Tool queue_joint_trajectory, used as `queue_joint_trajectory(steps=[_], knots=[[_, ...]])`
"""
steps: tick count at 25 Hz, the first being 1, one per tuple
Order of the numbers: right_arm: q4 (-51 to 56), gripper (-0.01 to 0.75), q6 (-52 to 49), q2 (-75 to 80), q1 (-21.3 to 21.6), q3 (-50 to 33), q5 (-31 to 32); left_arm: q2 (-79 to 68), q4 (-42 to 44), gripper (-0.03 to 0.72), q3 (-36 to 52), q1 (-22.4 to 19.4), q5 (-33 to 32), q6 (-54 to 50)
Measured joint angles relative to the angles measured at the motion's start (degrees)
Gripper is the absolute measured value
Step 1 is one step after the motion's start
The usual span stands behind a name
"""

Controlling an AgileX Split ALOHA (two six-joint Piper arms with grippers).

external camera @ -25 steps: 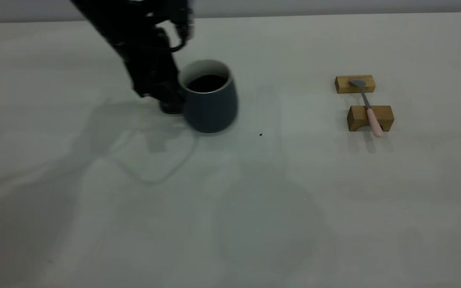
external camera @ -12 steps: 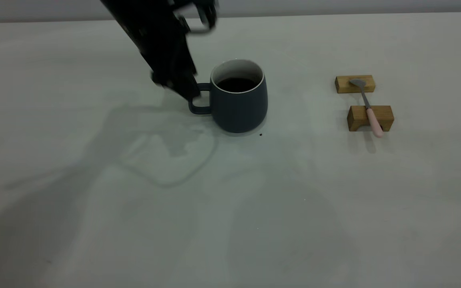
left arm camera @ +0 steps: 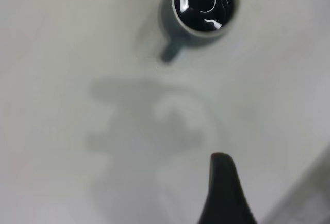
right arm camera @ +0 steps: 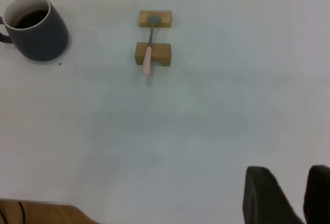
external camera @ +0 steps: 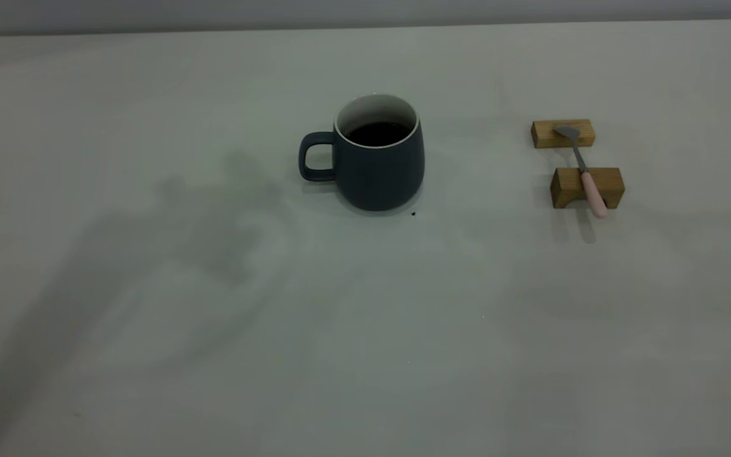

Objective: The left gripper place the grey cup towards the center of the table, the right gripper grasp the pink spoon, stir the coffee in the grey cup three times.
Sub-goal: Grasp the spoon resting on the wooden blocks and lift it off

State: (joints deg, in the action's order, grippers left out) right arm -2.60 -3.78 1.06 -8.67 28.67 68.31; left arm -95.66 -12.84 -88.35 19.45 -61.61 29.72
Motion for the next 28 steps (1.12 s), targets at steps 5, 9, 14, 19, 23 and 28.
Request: queue_joint_trajectory(steps=[5,9,14,19,23,28], knots=[[0.0,0.236,0.0,0.0,0.0,0.0,0.0,16.6,5.0,0.568,1.6,0.0,-5.3,-10.7],[0.0,0.236,0.0,0.0,0.0,0.0,0.0,28.3,6.7,0.568,8.7,0.0,-5.3,-16.3],[0.0,0.236,0.0,0.0,0.0,0.0,0.0,43.2,7.9,0.568,25.0,0.0,-5.3,-22.0],[0.0,0.236,0.0,0.0,0.0,0.0,0.0,55.9,8.0,0.568,41.9,0.0,-5.0,-23.7],[0.0,0.236,0.0,0.0,0.0,0.0,0.0,62.8,9.1,0.568,51.4,0.0,-4.3,-25.2],[0.0,0.237,0.0,0.0,0.0,0.0,0.0,69.4,11.2,0.568,59.0,0.0,-3.2,-25.5]])
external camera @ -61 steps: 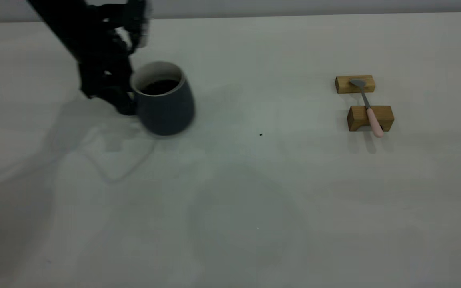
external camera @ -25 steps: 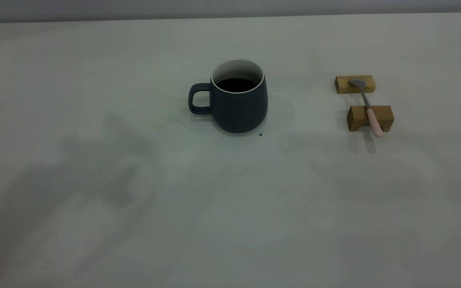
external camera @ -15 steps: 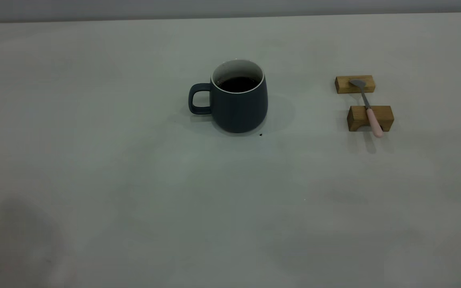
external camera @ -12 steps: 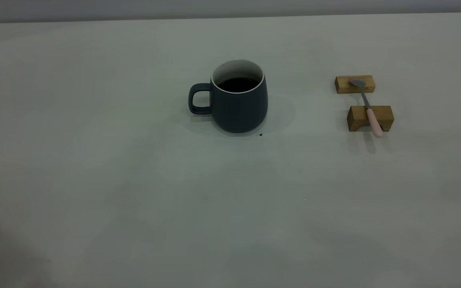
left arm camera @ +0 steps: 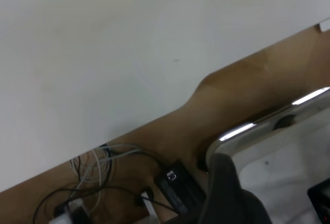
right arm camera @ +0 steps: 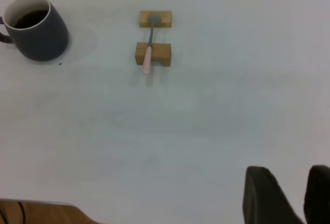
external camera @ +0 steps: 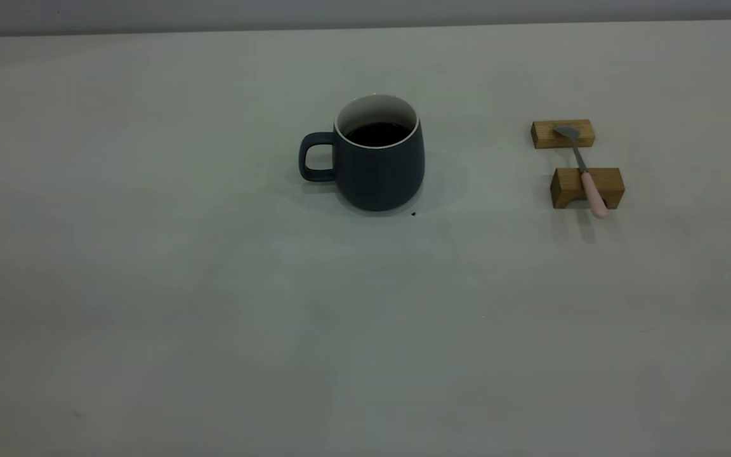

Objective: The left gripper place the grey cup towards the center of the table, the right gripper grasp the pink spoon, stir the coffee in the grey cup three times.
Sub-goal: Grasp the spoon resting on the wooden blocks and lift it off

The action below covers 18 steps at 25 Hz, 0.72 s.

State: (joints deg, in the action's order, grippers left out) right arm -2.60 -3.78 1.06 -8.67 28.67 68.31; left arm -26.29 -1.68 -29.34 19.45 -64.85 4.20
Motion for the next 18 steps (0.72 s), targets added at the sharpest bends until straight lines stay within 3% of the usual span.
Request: queue_joint_trajectory(steps=[10,15,18], knots=[[0.0,0.237,0.0,0.0,0.0,0.0,0.0,12.3,-1.3,0.568,1.4,-0.6,0.6,-0.1],[1.1,0.238,-0.1,0.0,0.0,0.0,-0.4,18.2,-1.5,0.568,1.4,-7.7,0.5,-0.1],[2.6,0.238,-0.9,0.0,0.0,-0.1,-5.1,22.1,-1.5,0.568,1.4,-12.7,0.5,-0.1]])
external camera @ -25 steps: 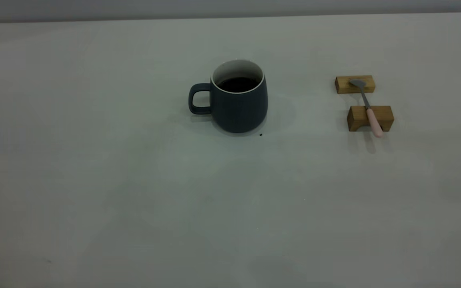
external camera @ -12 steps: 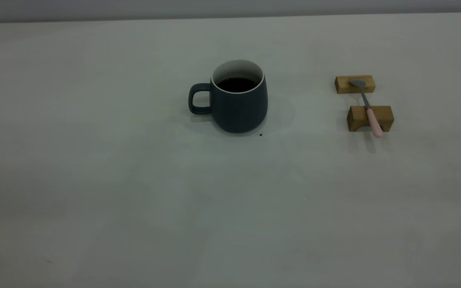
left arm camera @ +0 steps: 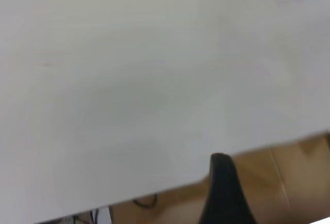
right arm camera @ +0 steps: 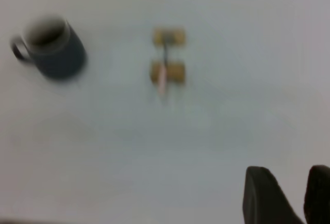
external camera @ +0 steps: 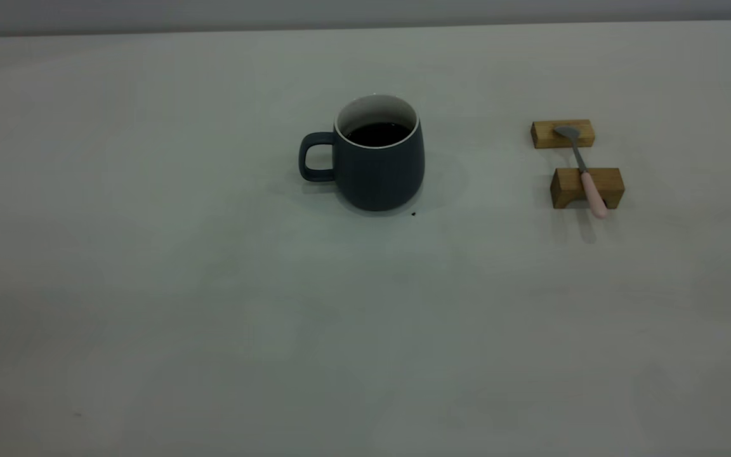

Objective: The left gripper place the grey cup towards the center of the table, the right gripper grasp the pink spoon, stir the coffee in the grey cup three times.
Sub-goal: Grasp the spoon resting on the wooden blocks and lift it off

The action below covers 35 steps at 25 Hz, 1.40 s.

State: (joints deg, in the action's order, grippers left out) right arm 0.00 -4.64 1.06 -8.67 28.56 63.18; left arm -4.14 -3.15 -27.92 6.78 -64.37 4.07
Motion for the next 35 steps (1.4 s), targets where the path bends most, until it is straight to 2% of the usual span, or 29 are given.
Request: queue_joint_trajectory(steps=[6,12,16,19,23,27,35], knots=[[3.3,0.238,1.0,4.8,0.0,0.0,-14.7,5.2,0.0,0.568,0.0,-7.4,-0.6,0.0],[6.0,0.252,4.9,20.1,0.0,-0.2,-24.6,5.2,0.0,0.568,0.0,-8.0,-0.6,0.0],[9.6,0.34,5.2,36.7,0.0,-0.5,-30.6,5.2,0.0,0.568,0.0,-8.0,-0.8,0.0],[12.7,0.449,6.0,49.6,0.0,0.4,-35.0,5.2,0.0,0.568,0.0,-8.0,-0.8,0.0],[16.8,0.526,11.1,65.2,0.0,5.2,-36.0,5.2,0.0,0.568,0.0,-8.0,-0.8,0.0],[18.9,0.529,15.8,79.0,0.0,12.8,-34.5,5.2,0.0,0.568,0.0,-8.0,-0.8,0.0],[20.8,0.528,17.2,98.9,0.0,27.0,-27.0,5.2,0.0,0.568,0.0,-8.0,-0.8,0.0]])
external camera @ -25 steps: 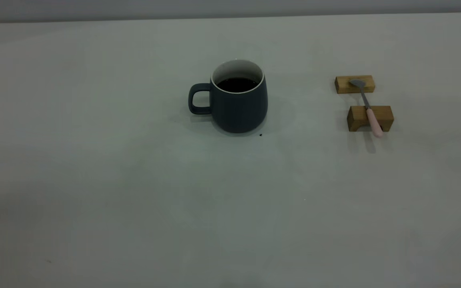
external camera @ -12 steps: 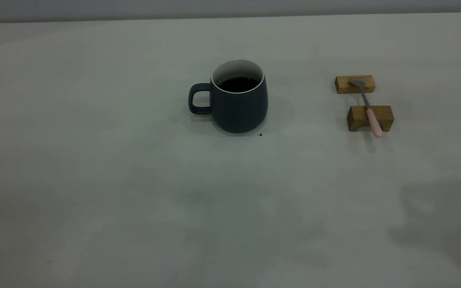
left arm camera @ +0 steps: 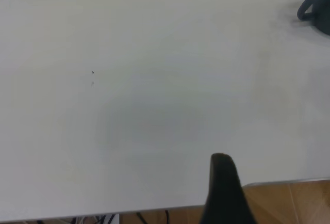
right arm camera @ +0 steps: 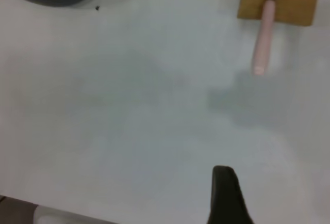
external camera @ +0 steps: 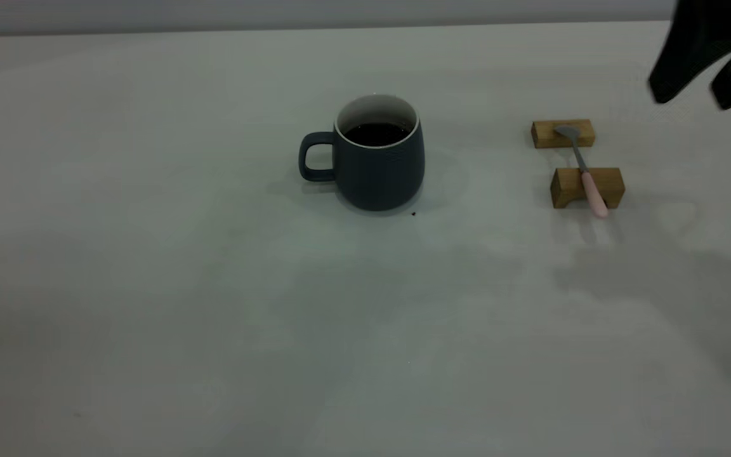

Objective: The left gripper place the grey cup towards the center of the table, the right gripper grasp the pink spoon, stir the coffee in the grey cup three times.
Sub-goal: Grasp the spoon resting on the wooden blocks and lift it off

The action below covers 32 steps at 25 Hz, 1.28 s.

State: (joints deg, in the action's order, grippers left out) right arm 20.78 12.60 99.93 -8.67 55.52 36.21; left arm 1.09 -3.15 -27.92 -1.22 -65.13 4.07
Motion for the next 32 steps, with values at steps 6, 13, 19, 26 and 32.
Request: queue_joint_trajectory(steps=[6,13,19,26,32], knots=[[1.8,0.528,0.1,10.3,0.0,8.4,3.5,0.0,0.0,0.568,0.0,0.0,-0.1,0.0],[1.6,0.515,-0.1,20.8,0.0,16.2,5.1,0.0,0.0,0.568,0.0,0.0,-0.1,0.0],[1.1,0.514,-0.1,26.9,0.0,20.5,6.1,0.0,0.0,0.568,0.0,0.0,-0.1,-0.1],[-2.8,0.514,-2.8,33.3,0.0,23.8,6.2,0.0,0.0,0.568,0.0,0.0,-0.1,-0.1],[-4.1,0.514,-4.5,36.0,0.0,25.9,6.0,0.0,0.0,0.568,0.0,0.0,-0.1,-0.1]])
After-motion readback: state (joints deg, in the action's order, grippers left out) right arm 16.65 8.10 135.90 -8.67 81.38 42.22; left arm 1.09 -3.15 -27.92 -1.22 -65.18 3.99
